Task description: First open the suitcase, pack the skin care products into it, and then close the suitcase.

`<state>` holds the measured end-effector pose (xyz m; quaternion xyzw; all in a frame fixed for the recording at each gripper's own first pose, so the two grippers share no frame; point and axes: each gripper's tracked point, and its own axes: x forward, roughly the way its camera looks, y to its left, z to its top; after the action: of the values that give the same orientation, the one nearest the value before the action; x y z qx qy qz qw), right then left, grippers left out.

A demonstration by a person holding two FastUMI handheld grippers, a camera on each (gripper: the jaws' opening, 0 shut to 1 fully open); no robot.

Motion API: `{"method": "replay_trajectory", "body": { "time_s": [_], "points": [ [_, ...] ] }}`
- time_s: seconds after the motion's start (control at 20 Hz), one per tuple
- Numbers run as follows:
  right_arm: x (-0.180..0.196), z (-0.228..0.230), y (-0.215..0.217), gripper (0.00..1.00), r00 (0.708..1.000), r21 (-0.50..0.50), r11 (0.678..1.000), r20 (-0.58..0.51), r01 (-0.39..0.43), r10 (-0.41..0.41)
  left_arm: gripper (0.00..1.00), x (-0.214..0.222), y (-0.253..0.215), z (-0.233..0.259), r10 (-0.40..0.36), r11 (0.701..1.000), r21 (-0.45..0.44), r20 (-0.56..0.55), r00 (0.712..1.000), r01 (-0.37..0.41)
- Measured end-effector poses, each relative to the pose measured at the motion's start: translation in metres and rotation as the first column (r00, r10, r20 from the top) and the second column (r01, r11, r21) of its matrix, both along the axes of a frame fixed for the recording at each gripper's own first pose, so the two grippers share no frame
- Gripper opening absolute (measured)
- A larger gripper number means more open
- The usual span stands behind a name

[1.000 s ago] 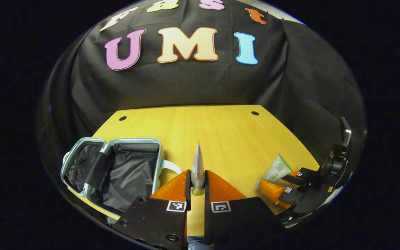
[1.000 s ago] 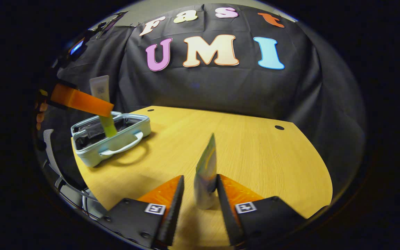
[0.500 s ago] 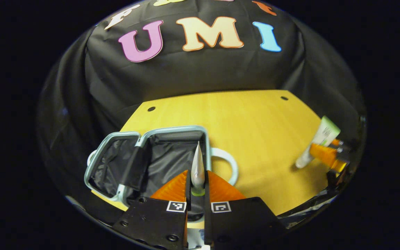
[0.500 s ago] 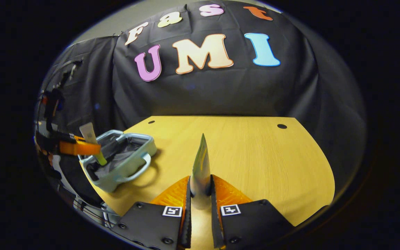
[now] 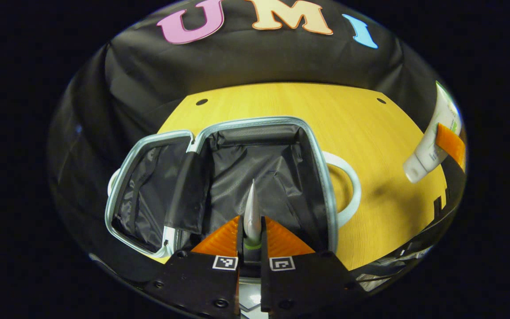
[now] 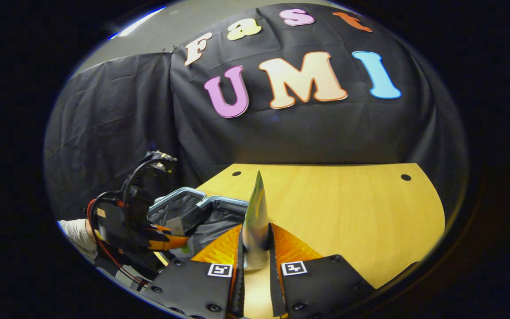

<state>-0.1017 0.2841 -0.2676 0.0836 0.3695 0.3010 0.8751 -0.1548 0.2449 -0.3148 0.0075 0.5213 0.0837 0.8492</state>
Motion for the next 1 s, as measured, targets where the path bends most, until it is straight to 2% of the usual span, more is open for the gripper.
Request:
{"method": "replay_trajectory", "body": {
  "time_s": [0.15, 0.2, 0.3, 0.35, 0.4, 0.5, 0.6, 0.7, 0.8, 0.9, 1.0],
  "points": [
    [-0.023, -0.009, 0.04, 0.26, 0.996, 0.016, 0.998, -0.059, -0.059, 0.059, 0.12, 0.001, 0.007, -0.012, -0.004, 0.999, -0.043, 0.004, 1.0, 0.004],
    [-0.031, -0.011, 0.053, 0.22, 0.993, 0.03, 0.996, -0.086, -0.079, 0.082, 0.12, 0.004, 0.008, -0.014, -0.021, 0.998, -0.055, 0.021, 1.0, 0.022],
    [-0.043, -0.014, 0.075, 0.25, 0.985, 0.059, 0.992, -0.127, -0.11, 0.117, 0.12, 0.002, 0.01, -0.021, -0.036, 0.996, -0.079, 0.017, 0.999, 0.037],
    [-0.046, -0.016, 0.083, 0.22, 0.982, 0.061, 0.991, -0.14, -0.118, 0.126, 0.12, 0.001, 0.012, -0.023, -0.035, 0.995, -0.091, 0.019, 0.999, 0.037],
    [-0.048, -0.019, 0.09, 0.26, 0.979, 0.057, 0.99, -0.153, -0.126, 0.133, 0.14, 0.0, 0.012, -0.025, -0.035, 0.993, -0.108, 0.022, 0.999, 0.037],
    [-0.053, -0.03, 0.1, 0.26, 0.973, 0.043, 0.99, -0.185, -0.133, 0.138, 0.15, 0.005, 0.01, -0.024, -0.044, 0.988, -0.147, 0.071, 0.997, 0.054],
    [-0.062, -0.046, 0.107, 0.26, 0.964, 0.027, 0.992, -0.233, -0.127, 0.13, 0.27, 0.008, 0.008, -0.017, -0.045, 0.978, -0.199, 0.115, 0.992, 0.067],
    [-0.069, -0.062, 0.112, 0.26, 0.953, 0.004, 0.993, -0.28, -0.116, 0.113, 0.52, 0.023, 0.008, 0.004, -0.052, 0.966, -0.236, 0.225, 0.973, 0.106],
    [-0.073, -0.073, 0.117, 0.26, 0.943, -0.018, 0.995, -0.32, -0.101, 0.09, 0.77, 0.031, 0.02, 0.025, -0.047, 0.964, -0.239, 0.273, 0.961, 0.116],
    [-0.078, -0.083, 0.123, 0.26, 0.936, -0.035, 0.995, -0.342, -0.097, 0.08, 0.84, 0.037, 0.041, 0.039, -0.038, 0.97, -0.218, 0.303, 0.952, 0.108],
    [-0.082, -0.093, 0.127, 0.26, 0.931, -0.072, 0.992, -0.358, -0.103, 0.071, 0.86, 0.042, 0.064, 0.048, -0.023, 0.975, -0.2, 0.334, 0.942, 0.095]
  ]
}}
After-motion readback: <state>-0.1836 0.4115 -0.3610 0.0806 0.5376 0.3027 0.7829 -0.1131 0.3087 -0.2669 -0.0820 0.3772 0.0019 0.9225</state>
